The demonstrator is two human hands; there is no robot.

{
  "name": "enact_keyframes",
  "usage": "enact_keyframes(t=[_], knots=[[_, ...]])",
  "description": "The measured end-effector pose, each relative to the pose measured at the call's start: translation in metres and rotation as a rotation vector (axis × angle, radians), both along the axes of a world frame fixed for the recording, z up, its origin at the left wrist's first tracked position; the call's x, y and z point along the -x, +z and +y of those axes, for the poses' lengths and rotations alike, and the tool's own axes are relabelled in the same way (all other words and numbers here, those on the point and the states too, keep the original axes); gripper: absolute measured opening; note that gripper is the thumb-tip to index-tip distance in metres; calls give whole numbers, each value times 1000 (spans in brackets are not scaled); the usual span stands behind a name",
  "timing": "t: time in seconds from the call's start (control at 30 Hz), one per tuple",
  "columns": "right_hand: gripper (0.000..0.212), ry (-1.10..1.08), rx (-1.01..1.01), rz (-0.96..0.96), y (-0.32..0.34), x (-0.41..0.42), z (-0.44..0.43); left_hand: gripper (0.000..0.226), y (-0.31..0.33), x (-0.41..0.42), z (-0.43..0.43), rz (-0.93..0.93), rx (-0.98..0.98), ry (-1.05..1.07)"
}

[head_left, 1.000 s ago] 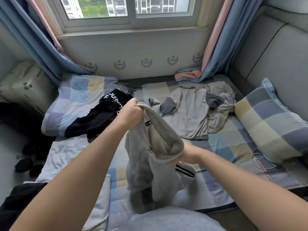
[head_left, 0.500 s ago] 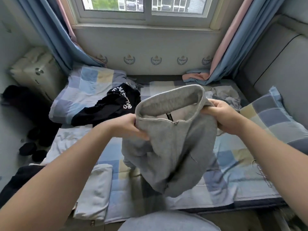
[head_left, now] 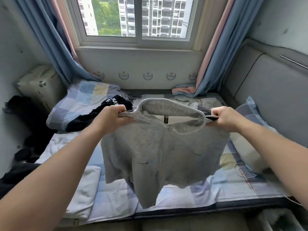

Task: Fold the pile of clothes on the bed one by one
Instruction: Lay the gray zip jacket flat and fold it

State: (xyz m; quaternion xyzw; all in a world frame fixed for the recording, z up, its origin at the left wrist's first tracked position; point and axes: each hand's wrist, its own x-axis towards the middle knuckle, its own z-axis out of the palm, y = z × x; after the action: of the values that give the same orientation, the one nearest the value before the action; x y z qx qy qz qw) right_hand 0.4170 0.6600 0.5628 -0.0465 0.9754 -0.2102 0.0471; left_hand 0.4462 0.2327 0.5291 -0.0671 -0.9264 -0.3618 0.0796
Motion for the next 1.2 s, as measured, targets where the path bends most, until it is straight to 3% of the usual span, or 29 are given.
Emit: enact_keyframes(t=[0.27,0.33,0.47,0.57,0.67,0.93,1.07,1.2], knots=[[37,60,56,85,-29,-96,72,47,-3,-95,25,-10,232,60],[30,29,108,87,-33,-110,85,53,-4,-116,27,-32,189,73],[13,11,320,79,-32,-124,98,39,2,-137,37,16,38,138],[20,16,454,108,-22,-125,102,32,13,-137,41,36,-90,181],[27,4,470,140,-18,-108,107,34,22,-126,39,50,-64,225],[25,-79,316,212,-23,-4,81,31,16,-25,23,38,-24,288],[17,-164,178,181,-45,98,50,27,-11,78,3,3,13,321],[14,-213,-43,130,-100,226,0,27,-85,215,-23,-61,217,391]])
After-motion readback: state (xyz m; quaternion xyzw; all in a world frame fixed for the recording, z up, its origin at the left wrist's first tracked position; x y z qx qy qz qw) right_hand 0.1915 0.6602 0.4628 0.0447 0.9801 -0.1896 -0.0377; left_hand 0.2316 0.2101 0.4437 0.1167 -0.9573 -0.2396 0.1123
